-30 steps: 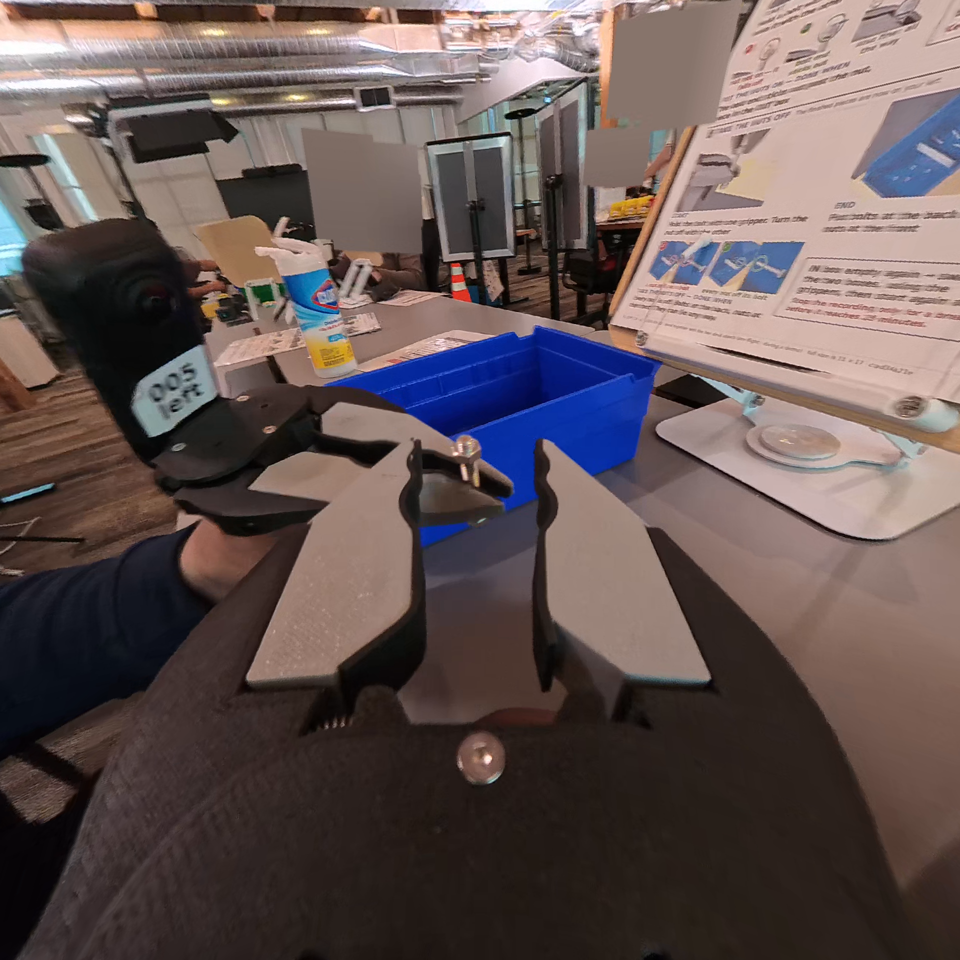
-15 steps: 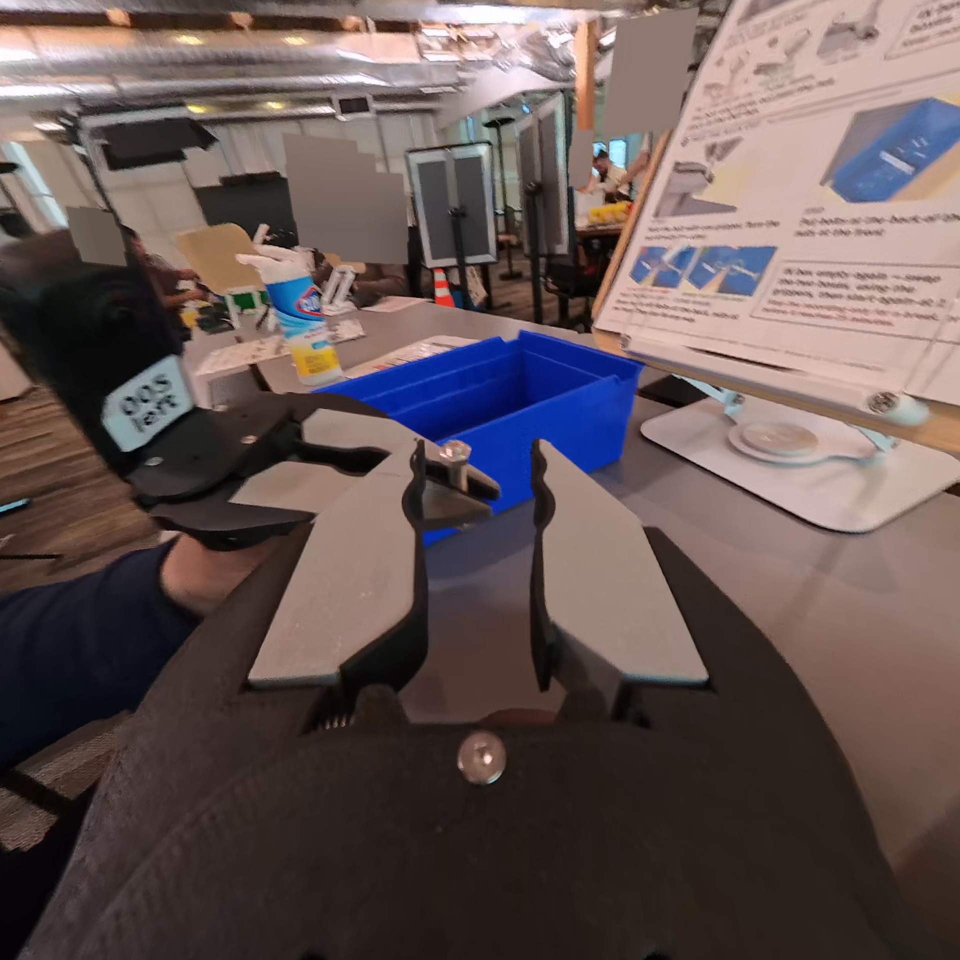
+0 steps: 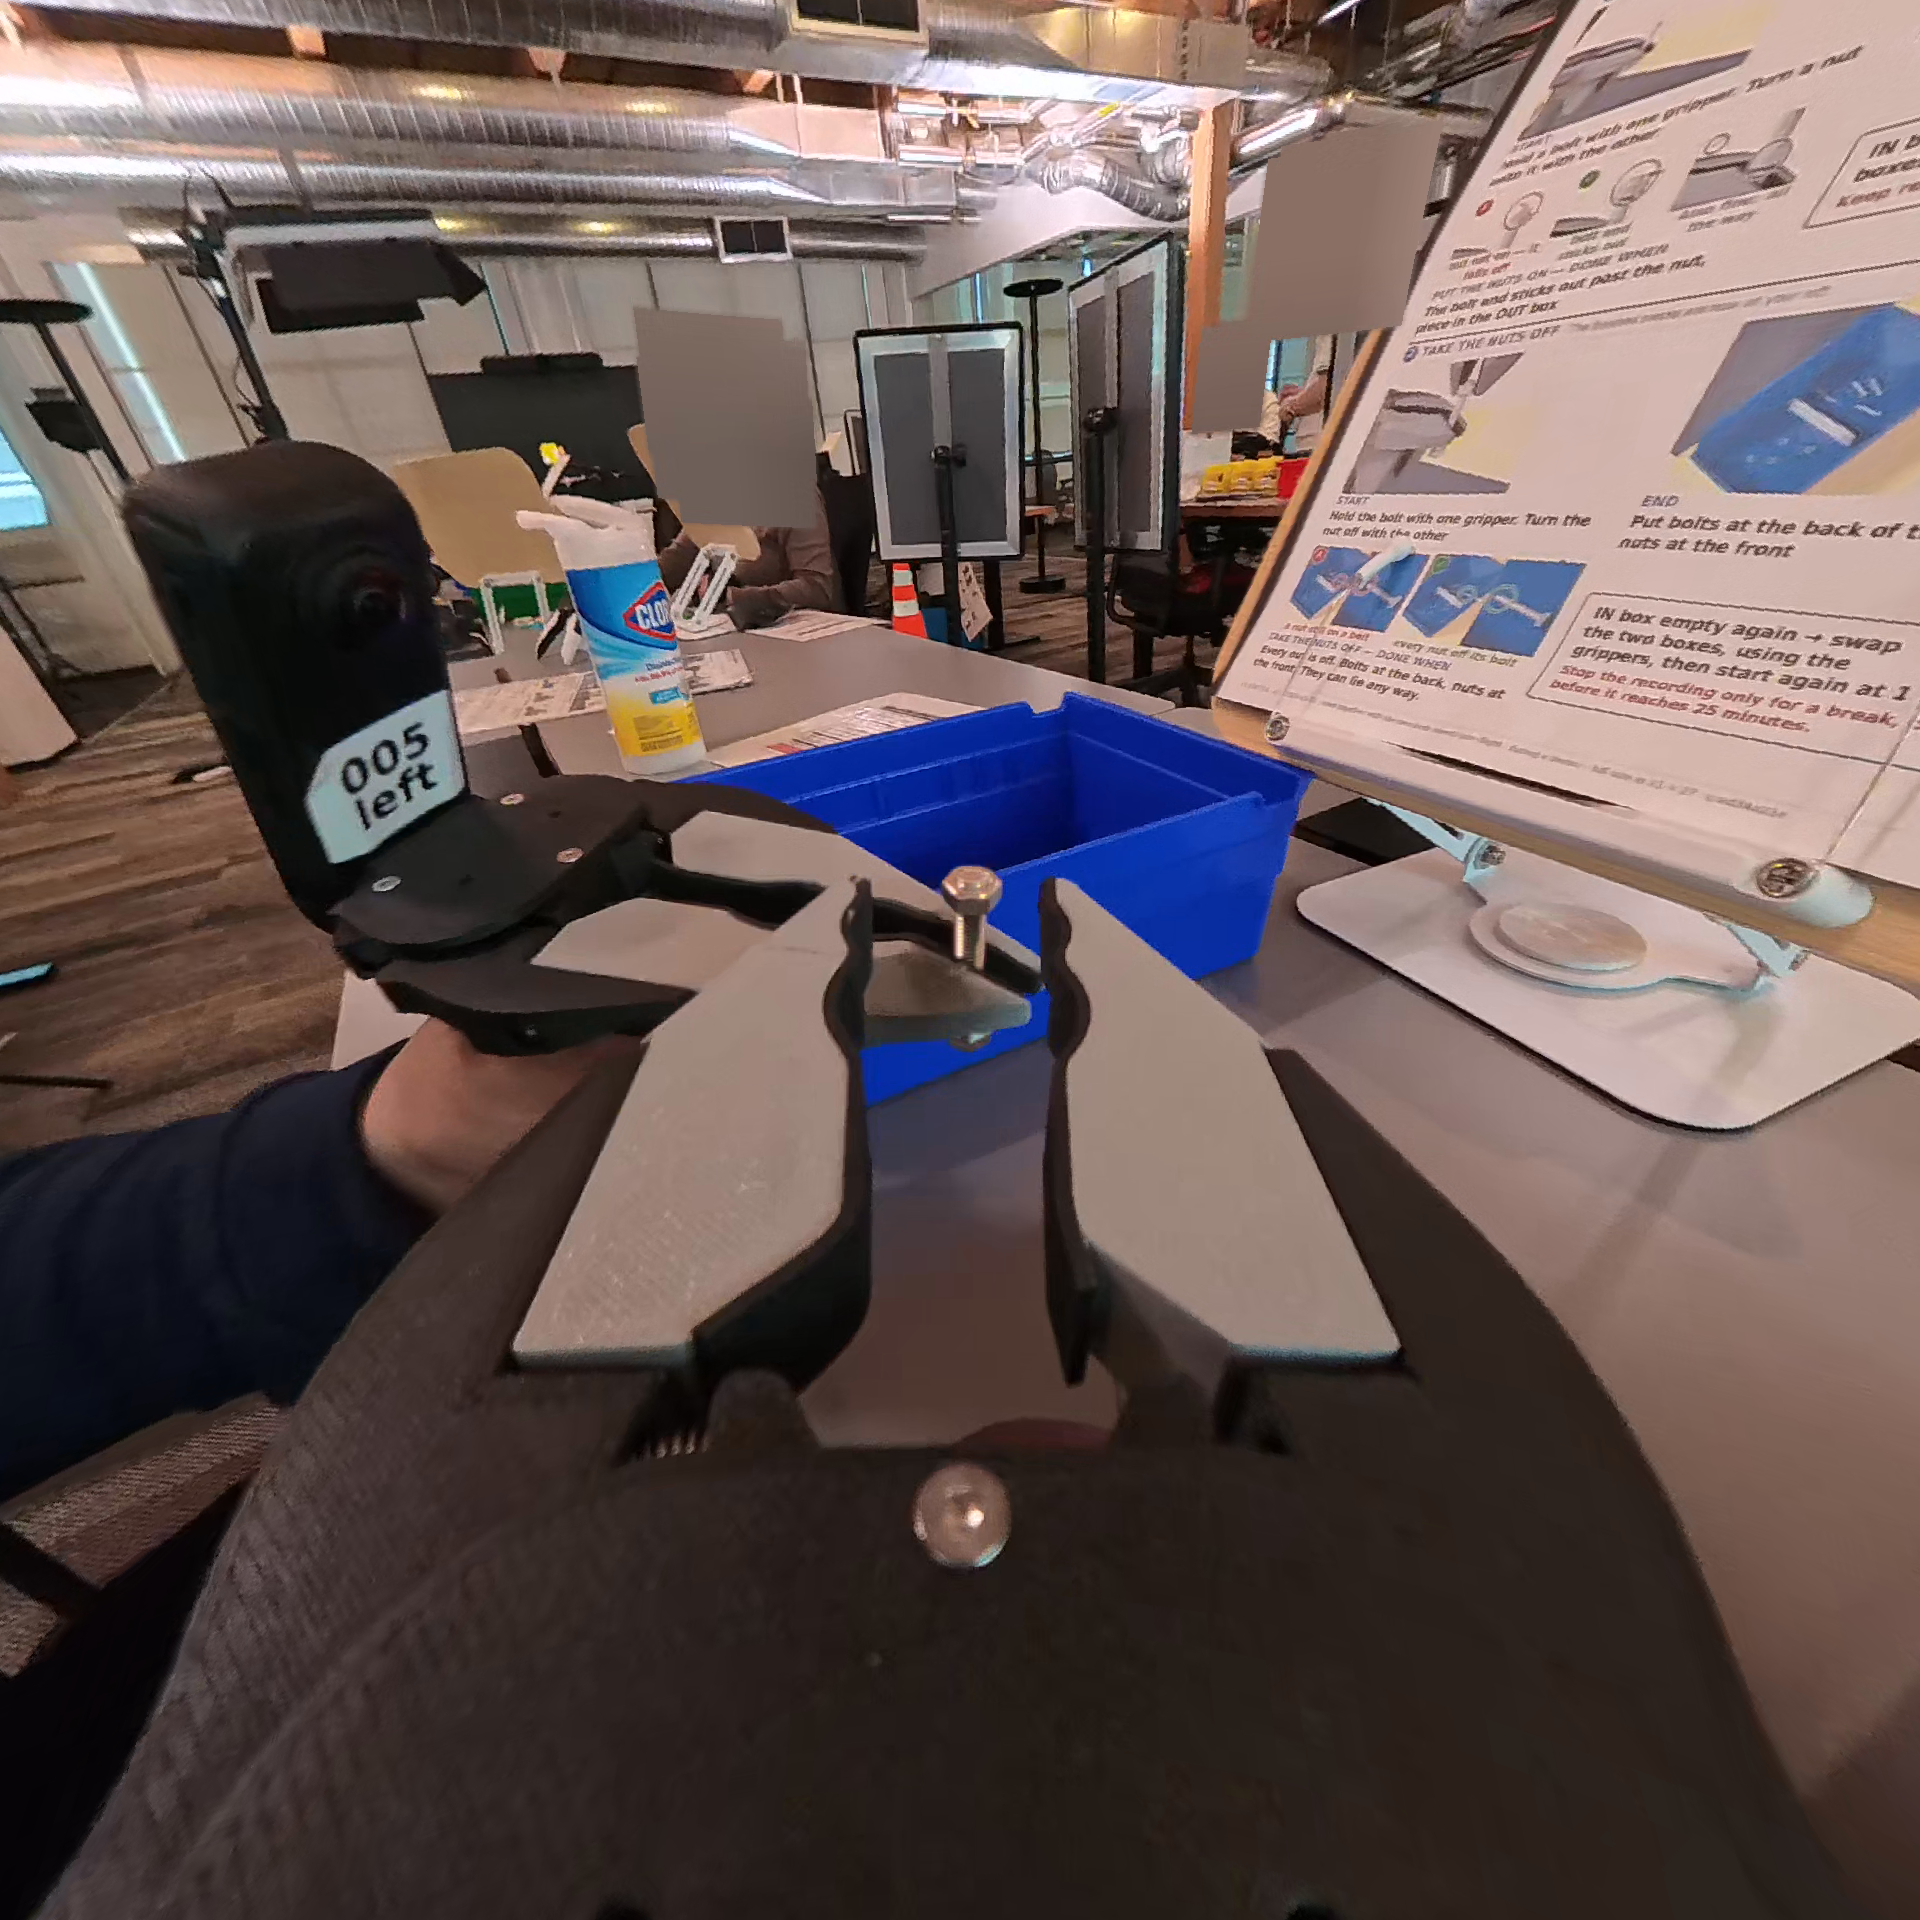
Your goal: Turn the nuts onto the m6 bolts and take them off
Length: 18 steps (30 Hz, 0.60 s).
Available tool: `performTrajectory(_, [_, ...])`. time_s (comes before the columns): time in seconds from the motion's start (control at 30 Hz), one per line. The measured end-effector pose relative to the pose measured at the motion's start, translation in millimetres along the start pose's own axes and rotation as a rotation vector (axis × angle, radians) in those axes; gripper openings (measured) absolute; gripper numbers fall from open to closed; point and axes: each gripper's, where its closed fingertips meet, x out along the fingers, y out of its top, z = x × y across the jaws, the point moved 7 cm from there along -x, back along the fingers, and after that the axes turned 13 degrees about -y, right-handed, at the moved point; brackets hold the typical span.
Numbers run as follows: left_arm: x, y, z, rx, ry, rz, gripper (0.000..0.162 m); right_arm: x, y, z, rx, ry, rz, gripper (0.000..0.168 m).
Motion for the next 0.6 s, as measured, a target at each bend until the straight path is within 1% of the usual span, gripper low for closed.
performTrajectory(0.17, [4,0,7,0.03,-0.017,-0.009,0.002,0,0,6,0.012,-0.038,-0.003,0.025])
performTrajectory(0.27, [1,0,1,0.012,0.009,-0.008,0.002,-2,0,12,0.021,-0.056,-0.008,0.027])
performTrajectory(0.3, [-1,0,-1,0.003,0.014,-0.001,0.002,-2,1,14,0.025,-0.068,-0.004,0.024])
performTrajectory(0.4, [-5,2,-6,-0.012,0.032,0.014,0.002,-5,2,19,0.023,-0.103,0.004,0.023])
performTrajectory(0.43, [-5,2,-6,-0.015,0.032,0.016,0.002,-5,2,19,0.029,-0.097,0.01,0.022])
performTrajectory(0.53, [-3,1,-5,-0.008,0.029,0.005,0.002,-5,4,7,0.045,-0.005,0.031,0.024])
performTrajectory(0.6, [-2,0,-3,-0.005,0.025,0.0,0.002,-3,2,0,0.022,0.015,0.023,0.025])
